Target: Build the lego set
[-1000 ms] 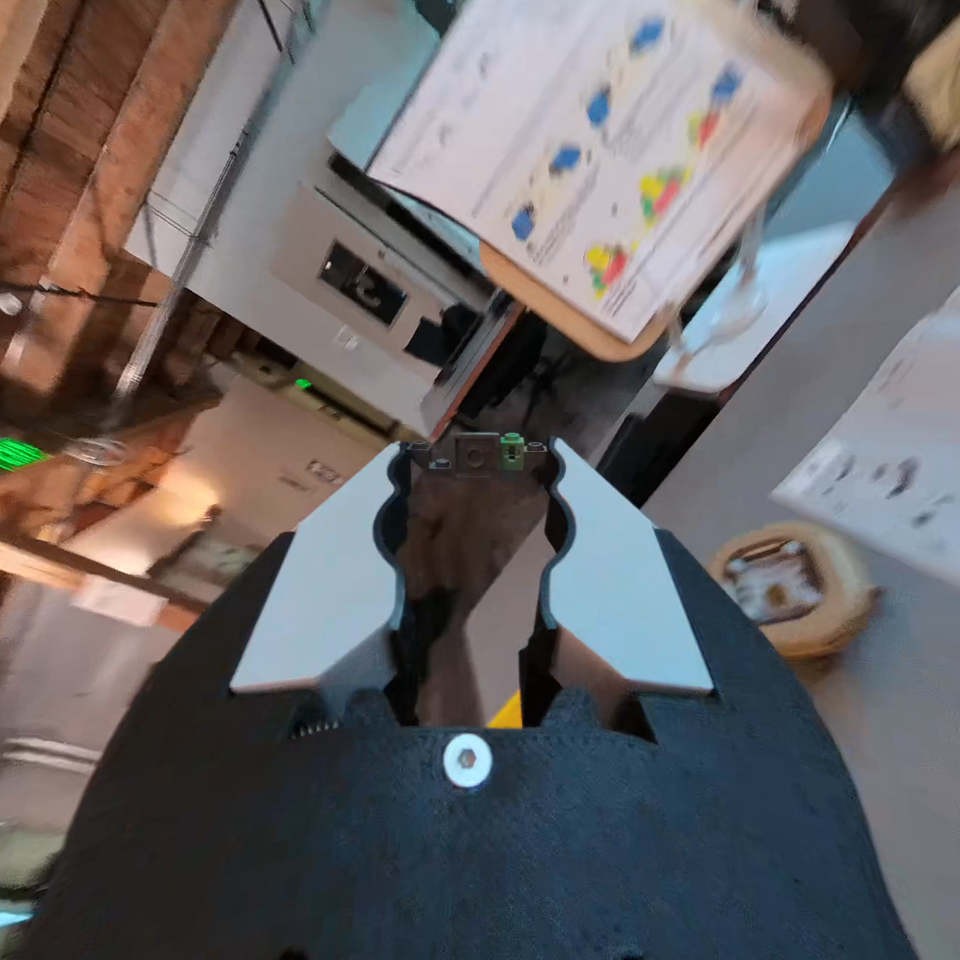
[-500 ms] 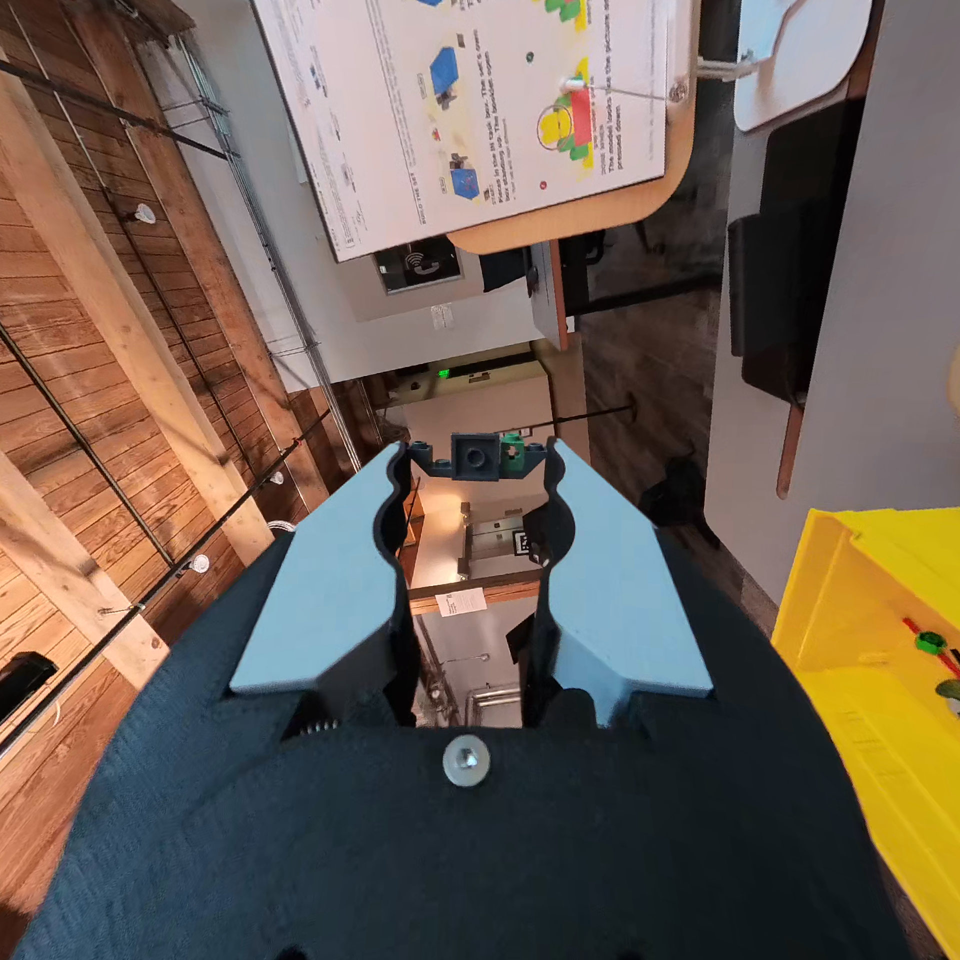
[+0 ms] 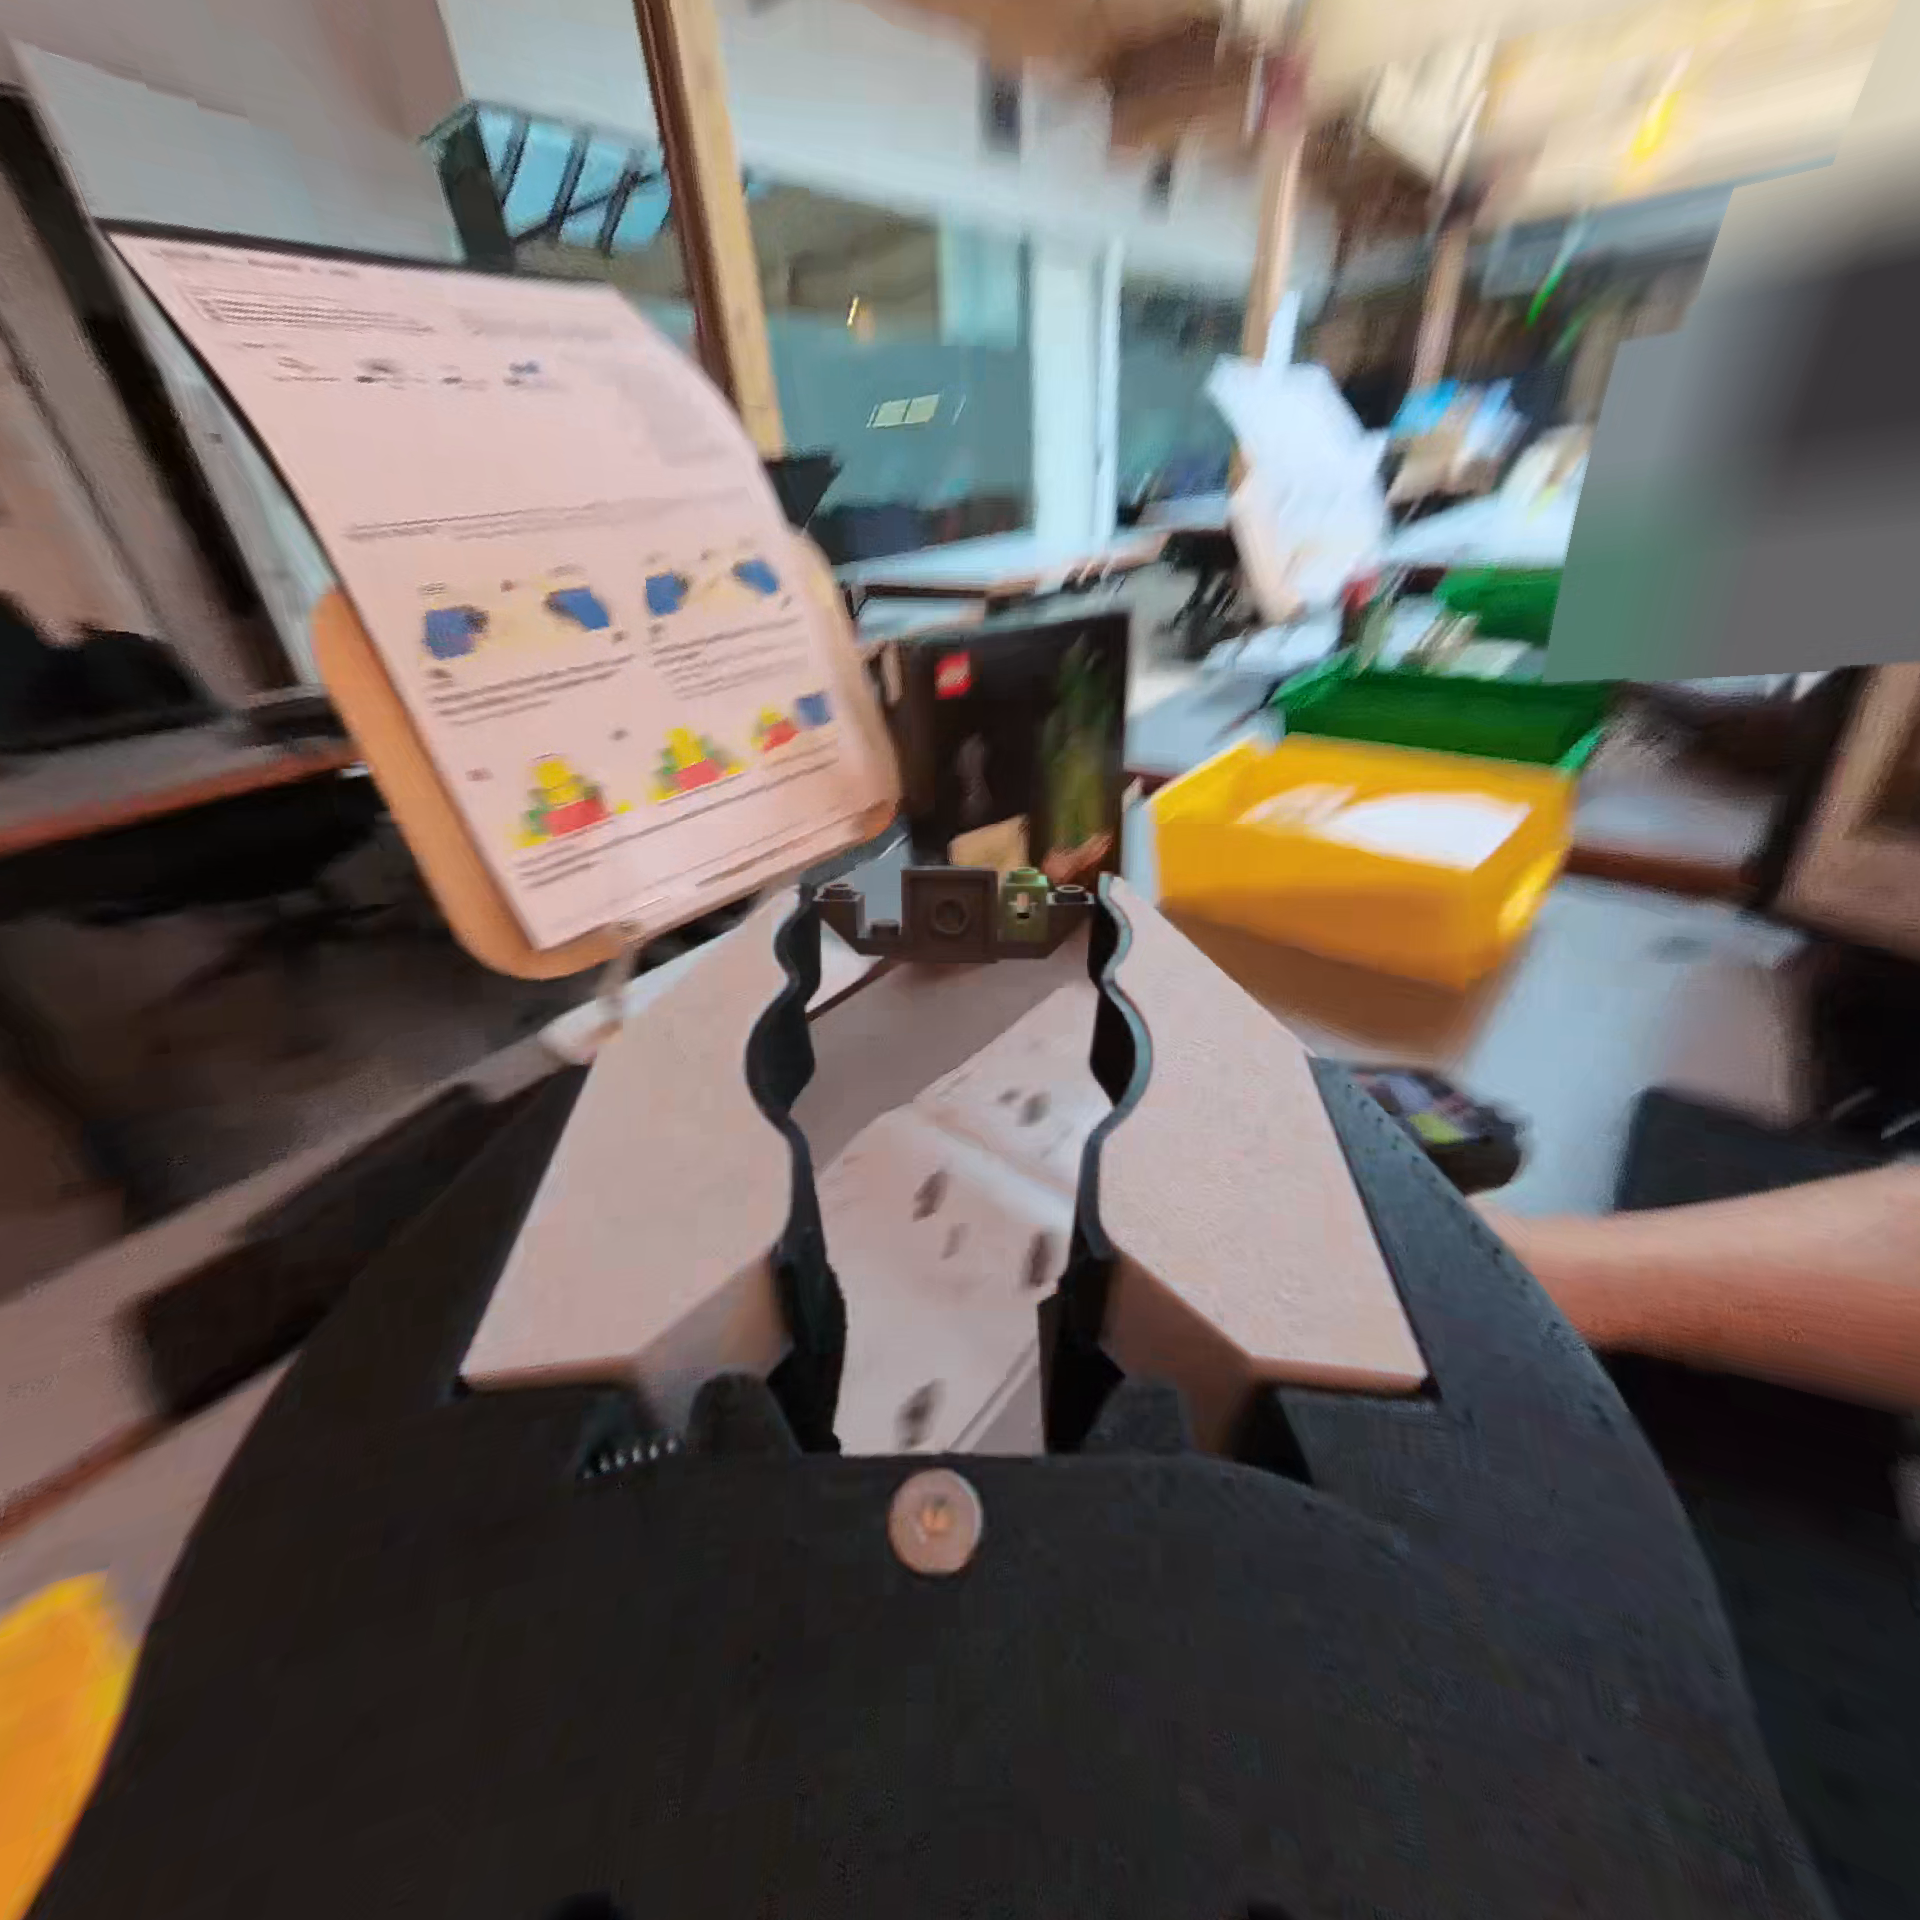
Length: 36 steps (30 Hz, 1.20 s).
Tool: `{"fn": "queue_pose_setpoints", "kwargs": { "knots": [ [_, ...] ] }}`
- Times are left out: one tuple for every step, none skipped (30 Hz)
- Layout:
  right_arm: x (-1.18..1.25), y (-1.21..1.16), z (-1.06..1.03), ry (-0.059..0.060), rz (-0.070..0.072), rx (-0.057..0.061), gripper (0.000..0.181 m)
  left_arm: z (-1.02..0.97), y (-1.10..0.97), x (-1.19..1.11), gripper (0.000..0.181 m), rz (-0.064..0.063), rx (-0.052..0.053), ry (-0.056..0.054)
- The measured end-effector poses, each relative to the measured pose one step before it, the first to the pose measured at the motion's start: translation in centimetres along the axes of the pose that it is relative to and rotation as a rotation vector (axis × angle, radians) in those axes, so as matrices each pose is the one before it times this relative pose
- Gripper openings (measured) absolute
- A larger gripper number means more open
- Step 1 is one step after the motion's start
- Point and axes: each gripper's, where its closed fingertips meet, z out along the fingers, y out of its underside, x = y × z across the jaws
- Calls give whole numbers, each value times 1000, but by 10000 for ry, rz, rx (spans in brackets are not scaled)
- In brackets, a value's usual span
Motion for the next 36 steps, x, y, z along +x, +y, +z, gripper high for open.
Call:
{"fn": "queue_pose_setpoints", "kwargs": {
  "knots": [
    [100,44,0,46,86,-10,10,-725,61,279,50,-669,600,190],
    [20,-5,11,3,48,9,10,-706,209,71,50,-345,373,15],
    [39,11,27,30,29,-4,10,-666,317,2,50,-176,179,-47],
    [57,68,46,51,22,-47,10,-617,354,22,50,-168,65,-23],
    [31,80,52,47,37,-56,10,-585,303,62,50,-209,16,14],
    [-18,61,54,13,54,-47,10,-576,222,6,50,-202,15,-17],
    [-23,28,58,17,56,-30,10,-557,157,7,50,-123,17,-30],
    [-27,41,60,6,41,-49,10,-491,261,10,50,21,-100,-53],
    [13,78,63,27,34,-63,10,-436,346,-84,50,135,-187,-135],
    [-3,29,57,27,18,-38,10,-362,292,-117,50,188,-171,-186],
    [6,48,55,24,13,-41,10,-323,130,-67,50,179,-78,-162],
    [17,88,57,19,40,-65,10,-245,28,73,50,89,-13,-61],
    [-13,70,53,-1,59,-53,10,-172,8,222,50,3,-11,56],
    [-65,38,42,-31,49,-24,10,-98,-26,248,50,-32,-12,85],
    [-66,26,16,-28,34,-17,10,-59,-57,167,50,-19,-2,39],
    [-20,37,0,5,21,-16,10,-16,-97,158,50,34,-9,13],
    [-24,25,1,-1,-1,-4,10,1,-100,120,50,64,-27,-9],
    [-19,45,4,-5,-5,2,10,-17,-103,115,50,79,-53,-22],
    [-30,79,30,-6,0,-20,10,-31,-136,127,50,78,-46,-18],
    [-6,88,33,-3,2,-30,10,-58,-187,178,50,51,-28,25],
    [-29,77,29,-17,9,-27,10,-63,-189,200,50,41,-42,52],
    [2,92,16,-11,19,-42,10,-92,-200,115,50,72,-43,1],
    [38,67,2,14,8,-30,10,-97,-209,11,50,99,-18,-63],
    [64,42,-32,22,-4,-9,10,-91,-188,25,50,98,-19,-49],
    [45,48,-19,6,3,-12,10,-71,-131,52,50,80,-30,-14],
    [27,52,-18,-5,4,1,10,-40,-107,40,50,55,-11,-14],
    [17,77,4,-5,14,-7,10,-17,-75,34,50,25,16,-8],
    [-10,25,4,-26,30,10,10,-5,-52,30,50,-17,21,15],
    [-4,10,-2,-19,25,1,10,15,-16,34,50,-52,12,30],
    [4,-7,7,-9,5,6,10,23,18,4,50,-51,2,20],
    [-4,-1,-5,1,-6,5,10,28,34,-7,50,-21,-8,1],
    [-9,-1,2,6,-20,9,10,15,43,-7,50,17,-22,-19],
    [-23,4,-6,-2,-29,9,10,14,21,3,50,29,-20,-22],
    [-22,10,-22,-3,-17,6,10,14,-23,47,50,20,-10,3],
    [-1,8,-4,-7,0,15,10,1,-29,56,50,12,-7,17],
    [-7,-6,-3,-23,22,22,10,3,-60,35,50,11,-7,1]
  ]
}}
